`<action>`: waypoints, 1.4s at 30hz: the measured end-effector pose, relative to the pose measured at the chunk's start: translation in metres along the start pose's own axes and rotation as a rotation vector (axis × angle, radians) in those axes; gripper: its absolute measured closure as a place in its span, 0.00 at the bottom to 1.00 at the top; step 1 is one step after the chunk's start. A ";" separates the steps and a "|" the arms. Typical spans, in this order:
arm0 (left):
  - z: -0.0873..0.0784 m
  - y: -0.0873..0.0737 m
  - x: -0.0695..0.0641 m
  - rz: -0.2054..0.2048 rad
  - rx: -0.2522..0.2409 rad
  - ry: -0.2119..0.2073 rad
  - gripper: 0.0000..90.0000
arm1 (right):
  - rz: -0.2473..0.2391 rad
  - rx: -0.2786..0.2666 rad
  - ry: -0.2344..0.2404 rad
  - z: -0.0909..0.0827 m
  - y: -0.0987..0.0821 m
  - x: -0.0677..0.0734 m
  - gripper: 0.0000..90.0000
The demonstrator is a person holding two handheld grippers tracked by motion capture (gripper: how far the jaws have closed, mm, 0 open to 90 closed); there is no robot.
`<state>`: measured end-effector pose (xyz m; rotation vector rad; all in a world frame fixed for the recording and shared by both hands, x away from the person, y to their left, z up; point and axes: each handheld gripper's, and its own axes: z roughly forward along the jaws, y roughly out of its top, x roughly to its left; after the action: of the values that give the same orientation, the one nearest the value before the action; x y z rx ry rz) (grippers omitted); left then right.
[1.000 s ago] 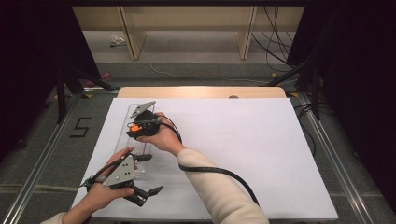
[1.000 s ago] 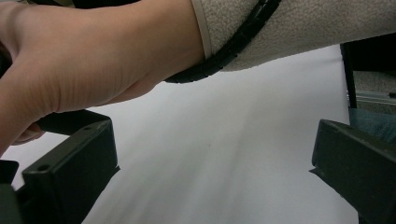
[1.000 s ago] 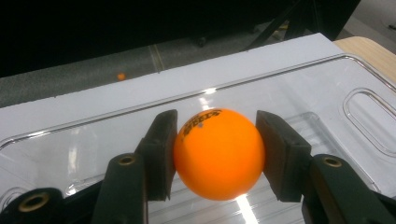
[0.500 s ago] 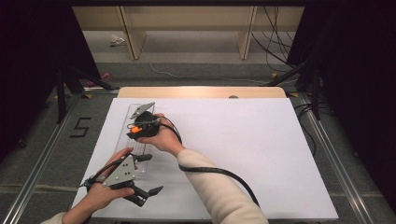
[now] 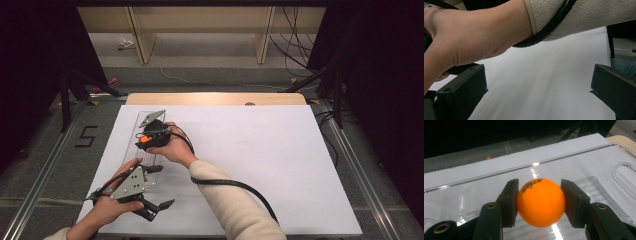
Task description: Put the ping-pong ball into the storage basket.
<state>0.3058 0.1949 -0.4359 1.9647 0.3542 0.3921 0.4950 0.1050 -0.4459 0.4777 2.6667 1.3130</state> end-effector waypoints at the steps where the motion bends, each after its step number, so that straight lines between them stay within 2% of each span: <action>1: 0.000 0.000 0.000 0.002 0.000 -0.001 0.00 | -0.001 0.001 0.000 0.000 0.000 0.000 0.57; 15: 0.000 0.000 0.000 -0.001 -0.002 -0.001 0.00 | -0.001 0.000 -0.003 0.001 0.000 0.000 0.54; 22: 0.000 0.000 0.000 0.001 0.000 -0.002 0.00 | 0.003 -0.028 -0.019 -0.003 0.002 -0.001 0.40; 31: 0.000 0.000 0.000 0.000 0.000 -0.003 0.00 | 0.014 -0.072 -0.009 -0.009 0.005 -0.001 0.21; 42: 0.000 0.000 0.000 0.001 0.002 -0.003 0.00 | 0.019 -0.106 -0.046 -0.022 -0.001 -0.008 0.18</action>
<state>0.3062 0.1948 -0.4363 1.9668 0.3524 0.3897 0.4965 0.0848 -0.4334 0.5147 2.5469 1.4219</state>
